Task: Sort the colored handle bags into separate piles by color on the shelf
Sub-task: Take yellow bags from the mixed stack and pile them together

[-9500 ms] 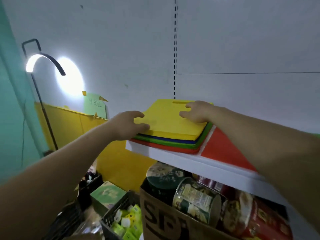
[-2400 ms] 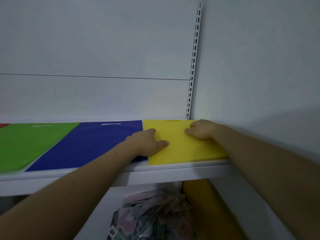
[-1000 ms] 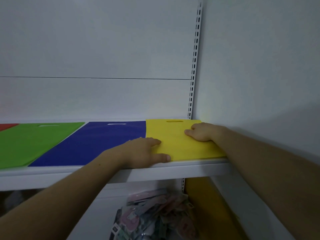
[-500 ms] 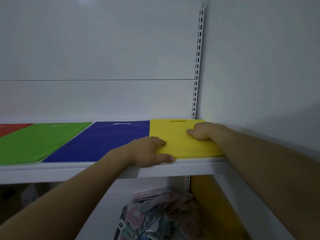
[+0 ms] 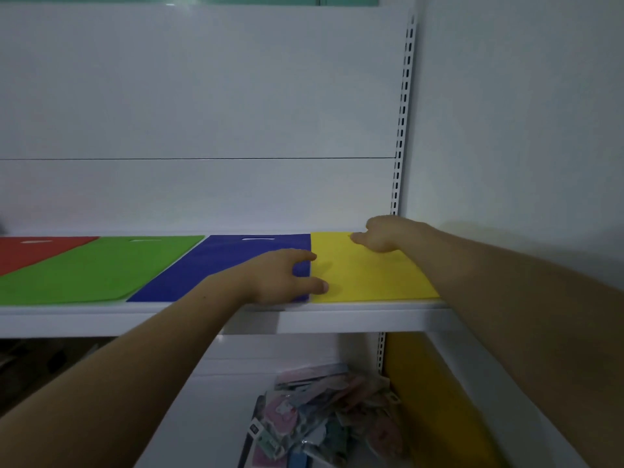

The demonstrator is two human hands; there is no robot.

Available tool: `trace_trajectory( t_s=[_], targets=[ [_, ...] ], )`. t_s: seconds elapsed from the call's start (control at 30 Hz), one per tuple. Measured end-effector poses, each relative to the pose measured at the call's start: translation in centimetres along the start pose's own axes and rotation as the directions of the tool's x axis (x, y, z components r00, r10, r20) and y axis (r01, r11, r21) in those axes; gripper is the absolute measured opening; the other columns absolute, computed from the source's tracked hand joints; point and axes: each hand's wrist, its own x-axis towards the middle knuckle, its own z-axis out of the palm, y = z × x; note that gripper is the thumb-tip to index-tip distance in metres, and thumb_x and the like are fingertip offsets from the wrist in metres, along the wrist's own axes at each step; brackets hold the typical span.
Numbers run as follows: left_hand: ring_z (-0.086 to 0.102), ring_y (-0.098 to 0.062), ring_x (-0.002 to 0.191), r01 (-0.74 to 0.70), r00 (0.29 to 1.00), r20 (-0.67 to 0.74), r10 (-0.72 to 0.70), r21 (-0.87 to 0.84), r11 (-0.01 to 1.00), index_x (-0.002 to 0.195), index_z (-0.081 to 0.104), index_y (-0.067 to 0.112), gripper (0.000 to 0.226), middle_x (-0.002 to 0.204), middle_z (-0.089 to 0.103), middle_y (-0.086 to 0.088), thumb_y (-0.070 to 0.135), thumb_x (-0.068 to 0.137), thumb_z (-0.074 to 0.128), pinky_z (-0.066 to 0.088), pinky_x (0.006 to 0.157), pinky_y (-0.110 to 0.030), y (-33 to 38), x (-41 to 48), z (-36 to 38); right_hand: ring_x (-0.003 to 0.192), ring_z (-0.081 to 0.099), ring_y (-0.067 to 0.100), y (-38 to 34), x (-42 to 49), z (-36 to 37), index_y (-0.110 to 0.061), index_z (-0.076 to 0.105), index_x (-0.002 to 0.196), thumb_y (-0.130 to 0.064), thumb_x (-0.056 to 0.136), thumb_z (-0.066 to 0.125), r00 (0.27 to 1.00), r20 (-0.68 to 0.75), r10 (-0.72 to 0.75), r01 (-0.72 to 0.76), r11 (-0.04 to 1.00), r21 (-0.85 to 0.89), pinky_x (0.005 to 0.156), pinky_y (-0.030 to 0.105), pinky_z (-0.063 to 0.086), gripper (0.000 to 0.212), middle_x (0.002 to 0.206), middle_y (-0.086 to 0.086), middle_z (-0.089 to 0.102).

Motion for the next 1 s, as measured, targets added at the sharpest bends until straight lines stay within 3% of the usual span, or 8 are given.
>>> trace_trajectory(
  t_s=[0.2,0.4,0.63,0.8,1.0],
  targets=[
    [0.033,-0.016,0.136,0.095,0.99,-0.1,-0.096,-0.007,0.995,0.144,0.035,0.029,0.069,0.151,0.033,0.004,0.052,0.084,0.06,0.025,0.107,-0.027,-6.3,-6.0,-3.9,0.138,0.033,0.029,-10.2,-0.8,-1.5,-0.008,0.029,0.148,-0.057,0.097,0.033,0.989,-0.062,-0.137,0.139,0.99,0.032,0.109,0.038,0.03,0.071,0.153,0.01,0.03],
    [0.033,-0.015,0.136,0.254,0.951,-0.189,-0.243,0.035,0.967,0.145,0.034,0.028,0.068,0.152,0.033,0.005,0.049,0.086,0.06,0.026,0.106,-0.025,-16.0,-15.5,-9.4,0.138,0.031,0.028,-24.9,-2.1,-2.0,-0.008,0.027,0.149,-0.057,0.097,0.034,0.948,-0.067,-0.311,0.315,0.946,0.07,0.11,0.037,0.028,0.071,0.155,0.011,0.027],
    [0.045,-0.018,0.128,0.45,0.854,-0.313,-0.416,0.042,0.892,0.143,0.038,0.025,0.064,0.148,0.039,0.003,0.047,0.086,0.06,0.033,0.1,-0.025,-26.7,-27.3,-14.8,0.137,0.033,0.03,-42.1,-5.5,-1.4,-0.009,0.028,0.148,-0.057,0.096,0.035,0.855,-0.115,-0.506,0.515,0.854,0.073,0.108,0.037,0.031,0.071,0.153,0.012,0.03],
    [0.038,-0.017,0.134,0.567,0.769,-0.362,-0.527,0.005,0.824,0.144,0.035,0.026,0.068,0.152,0.033,0.003,0.052,0.086,0.059,0.031,0.106,-0.032,-33.4,-33.8,-17.9,0.129,0.042,0.03,-52.6,-6.9,-1.1,-0.013,0.039,0.142,-0.06,0.093,0.038,0.793,-0.159,-0.587,0.605,0.79,0.102,0.103,0.039,0.039,0.068,0.145,0.011,0.042],
    [0.036,-0.018,0.135,0.621,0.702,-0.406,-0.585,-0.053,0.782,0.145,0.033,0.027,0.066,0.152,0.033,0.004,0.05,0.087,0.057,0.03,0.108,-0.034,-39.6,-37.2,-20.0,0.135,0.037,0.029,-61.5,-6.8,-0.7,-0.012,0.032,0.147,-0.057,0.095,0.038,0.735,-0.154,-0.661,0.676,0.731,0.09,0.106,0.037,0.034,0.069,0.15,0.012,0.036]
  ],
)
